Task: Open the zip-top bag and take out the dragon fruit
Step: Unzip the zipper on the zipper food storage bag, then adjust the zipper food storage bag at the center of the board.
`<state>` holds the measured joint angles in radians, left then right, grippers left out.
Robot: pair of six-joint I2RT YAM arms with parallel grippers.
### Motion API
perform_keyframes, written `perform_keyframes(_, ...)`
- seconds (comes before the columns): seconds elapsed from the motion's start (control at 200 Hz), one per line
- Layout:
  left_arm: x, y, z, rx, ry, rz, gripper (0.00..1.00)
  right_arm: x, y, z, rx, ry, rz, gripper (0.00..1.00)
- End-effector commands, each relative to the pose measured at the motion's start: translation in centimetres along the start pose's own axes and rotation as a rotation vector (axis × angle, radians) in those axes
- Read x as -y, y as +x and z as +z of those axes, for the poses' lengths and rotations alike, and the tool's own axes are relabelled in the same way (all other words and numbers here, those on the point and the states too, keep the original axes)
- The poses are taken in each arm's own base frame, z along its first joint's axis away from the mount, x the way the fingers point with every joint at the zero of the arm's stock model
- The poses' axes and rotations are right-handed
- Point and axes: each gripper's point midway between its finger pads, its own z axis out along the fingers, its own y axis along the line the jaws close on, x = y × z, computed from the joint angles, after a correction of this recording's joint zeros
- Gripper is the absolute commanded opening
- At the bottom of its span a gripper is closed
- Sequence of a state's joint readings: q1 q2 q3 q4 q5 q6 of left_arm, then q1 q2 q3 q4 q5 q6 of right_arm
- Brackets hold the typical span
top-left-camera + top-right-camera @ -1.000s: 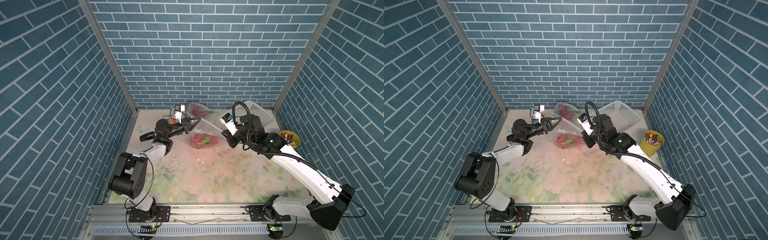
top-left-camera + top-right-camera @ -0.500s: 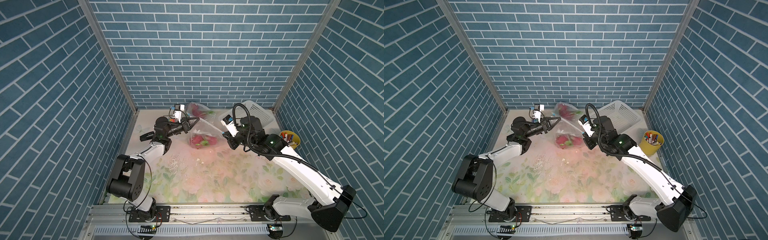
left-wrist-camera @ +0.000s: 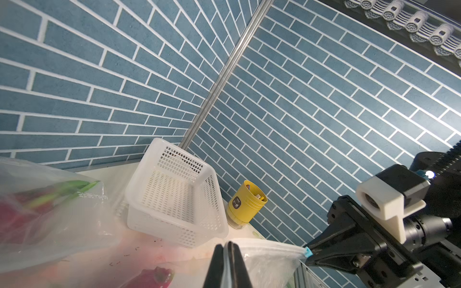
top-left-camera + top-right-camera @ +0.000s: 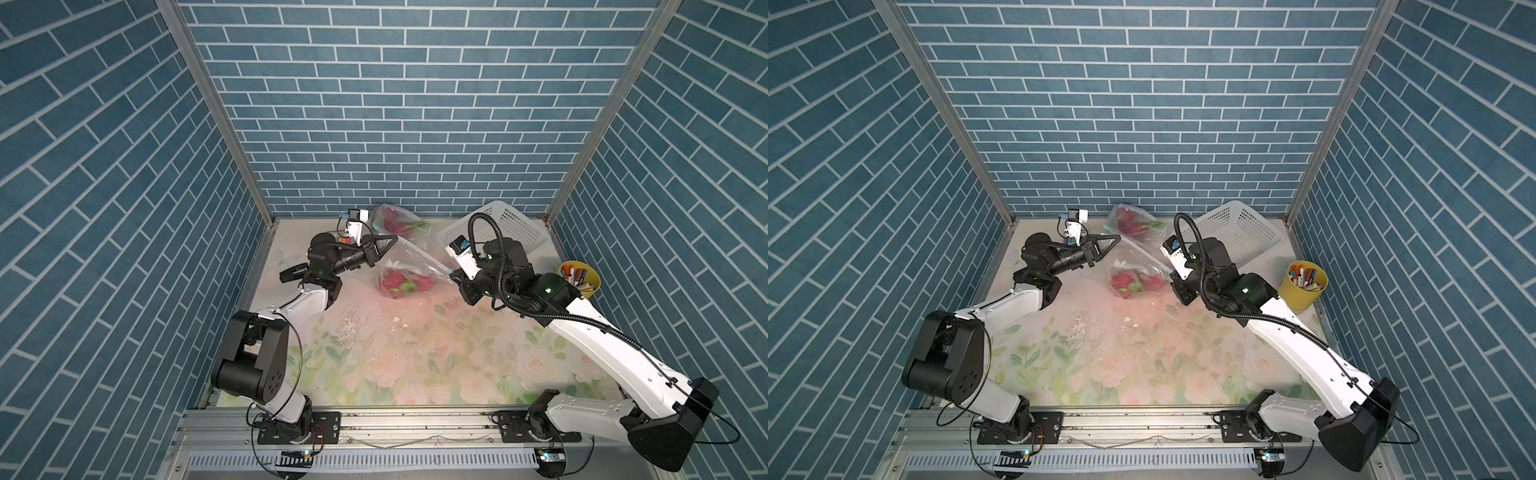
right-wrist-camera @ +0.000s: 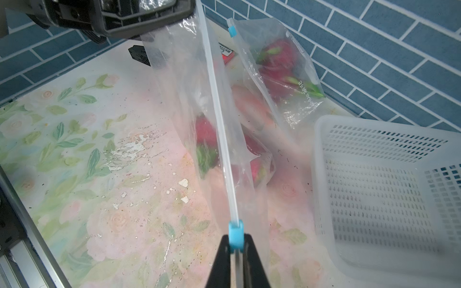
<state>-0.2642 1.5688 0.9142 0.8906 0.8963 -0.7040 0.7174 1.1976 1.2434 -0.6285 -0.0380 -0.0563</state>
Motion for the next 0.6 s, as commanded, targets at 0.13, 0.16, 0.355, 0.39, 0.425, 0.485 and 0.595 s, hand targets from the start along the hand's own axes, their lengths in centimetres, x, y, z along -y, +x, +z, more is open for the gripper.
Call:
perform_keyframes(0.13, -2.2, -5.3, -1.9, 0.171, -0.129, 0.086, 0.0, -0.4, 2.9, -0.4, -0.137, -0.028, 0.044, 0.14)
perform_keyframes(0.16, -1.9, -5.0, -1.8, 0.157, -0.113, 0.09, 0.0, -0.7, 2.1, -0.4, -0.118, -0.047, 0.045, 0.19)
perform_keyframes(0.355, 0.5, -2.0, -2.4, 0.109, -0.03, 0.112, 0.0, -2.1, -3.7, -0.6, 0.021, -0.156, 0.008, 0.38)
perform_keyframes(0.39, 1.0, -1.5, -2.8, 0.11, -0.022, 0.117, 0.0, -2.0, -4.3, -0.6, 0.036, -0.15, -0.002, 0.39)
perform_keyframes(0.425, 1.6, -1.2, -3.3, 0.112, -0.014, 0.127, 0.0, -1.8, -4.9, -0.5, 0.049, -0.145, -0.013, 0.39)
perform_keyframes(0.485, 2.3, -0.6, -3.9, 0.108, -0.005, 0.147, 0.0, -1.6, -5.8, -0.2, 0.07, -0.132, -0.023, 0.4)
perform_keyframes(0.595, 3.4, 0.3, -4.8, 0.102, -0.003, 0.188, 0.0, -0.6, -6.9, 1.1, 0.094, -0.085, -0.029, 0.43)
